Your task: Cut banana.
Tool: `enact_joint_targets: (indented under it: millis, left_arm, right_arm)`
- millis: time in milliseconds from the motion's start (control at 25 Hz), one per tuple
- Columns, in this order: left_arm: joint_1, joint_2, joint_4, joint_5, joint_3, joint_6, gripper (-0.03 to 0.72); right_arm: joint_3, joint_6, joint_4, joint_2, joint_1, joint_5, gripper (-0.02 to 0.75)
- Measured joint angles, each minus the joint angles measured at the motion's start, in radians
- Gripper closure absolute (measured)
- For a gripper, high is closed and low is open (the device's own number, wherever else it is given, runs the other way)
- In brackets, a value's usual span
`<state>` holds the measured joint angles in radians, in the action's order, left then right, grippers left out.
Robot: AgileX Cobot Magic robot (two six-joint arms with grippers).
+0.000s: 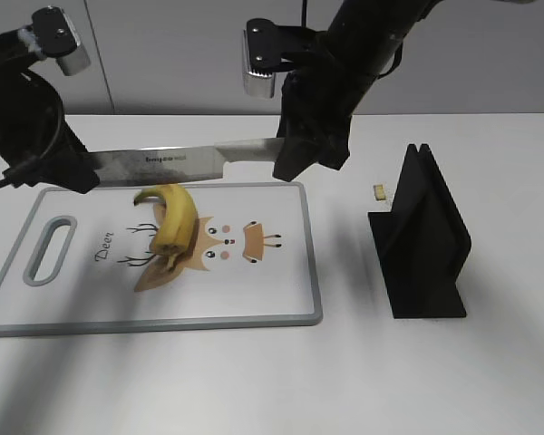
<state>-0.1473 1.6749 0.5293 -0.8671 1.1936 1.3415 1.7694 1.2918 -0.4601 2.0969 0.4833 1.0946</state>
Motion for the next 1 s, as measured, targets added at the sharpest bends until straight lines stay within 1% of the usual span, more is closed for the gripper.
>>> enact_joint_targets:
  millis: [240, 320, 400, 680, 920, 1000]
  left_arm:
    - [0.000, 0.001, 0.049, 0.007, 0.000, 0.000, 0.383]
    - [0.000, 0.001, 0.054, 0.007, 0.000, 0.000, 0.431]
    - [-0.001, 0.001, 0.055, 0.006, 0.000, 0.000, 0.463]
    - [-0.002, 0.001, 0.023, 0.006, 0.000, 0.000, 0.477]
    - [-0.002, 0.003, 0.003, 0.008, 0.000, 0.000, 0.428]
    - [-0.002, 0.006, 0.002, 0.010, 0.000, 0.000, 0.423]
  right_arm:
    - [0.000, -0.012, -0.002, 0.022, 0.000, 0.005, 0.567]
    - [0.000, -0.015, -0.002, 0.022, 0.000, 0.004, 0.567]
    - [0.000, -0.016, -0.002, 0.022, 0.000, 0.003, 0.567]
    - [0.000, -0.017, -0.002, 0.022, 0.000, 0.003, 0.567]
    - [0.000, -0.017, -0.002, 0.022, 0.000, 0.003, 0.567]
    - [0.000, -0.017, -0.002, 0.022, 0.000, 0.003, 0.567]
